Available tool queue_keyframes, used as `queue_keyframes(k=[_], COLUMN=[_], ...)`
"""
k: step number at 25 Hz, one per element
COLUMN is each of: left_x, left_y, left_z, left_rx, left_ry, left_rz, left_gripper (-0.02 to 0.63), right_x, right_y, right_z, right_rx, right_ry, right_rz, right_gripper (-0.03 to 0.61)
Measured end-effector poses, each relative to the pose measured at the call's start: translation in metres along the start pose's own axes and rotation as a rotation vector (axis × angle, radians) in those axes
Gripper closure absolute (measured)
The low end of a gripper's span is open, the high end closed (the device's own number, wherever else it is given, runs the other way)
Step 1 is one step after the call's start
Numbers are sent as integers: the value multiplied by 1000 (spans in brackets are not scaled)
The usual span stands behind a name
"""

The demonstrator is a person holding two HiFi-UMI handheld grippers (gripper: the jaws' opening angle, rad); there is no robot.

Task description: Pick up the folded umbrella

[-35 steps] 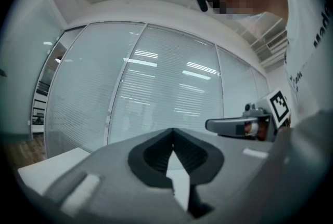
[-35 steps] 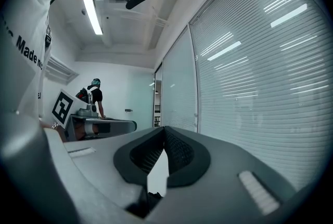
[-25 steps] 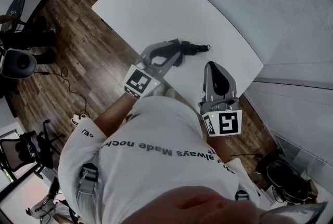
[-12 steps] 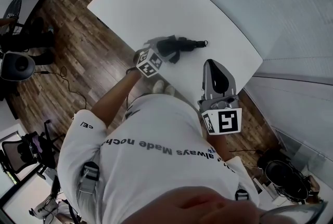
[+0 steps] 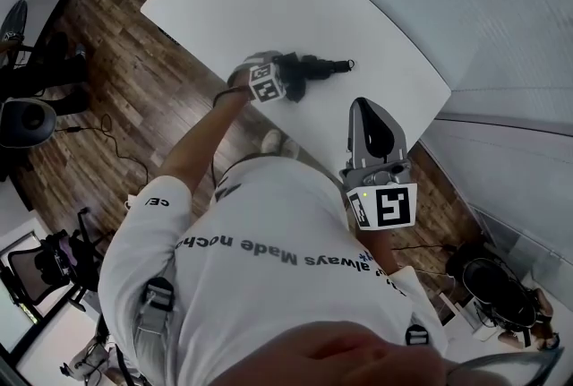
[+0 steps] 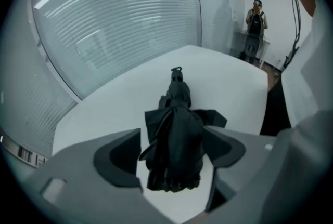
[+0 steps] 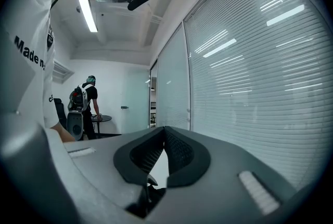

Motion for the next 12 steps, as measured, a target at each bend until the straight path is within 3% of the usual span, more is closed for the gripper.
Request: queue_keyframes(k=[3, 12], left_x=[-22, -62], left_y=[-15, -33], left_z=[2, 2], left_rx=[-31, -37], left_ry=[-28, -106], left_rz=[98, 273], left_gripper=[225, 196], right_x=[-1, -5], right_y=[-6, -12], right_z=[-2, -8], right_rx=[-2, -6], right_ry=[-5, -26], right_rz=[12, 44], right_gripper=[577, 577])
Point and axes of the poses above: the fingertips, and each gripper's own axes: x backward along the fingers, z to its left, y out of its top, the point moved 5 cm from there along x, backward along the fingers, and after that the axes turned 12 degrees about x, right-handed, at the moved point
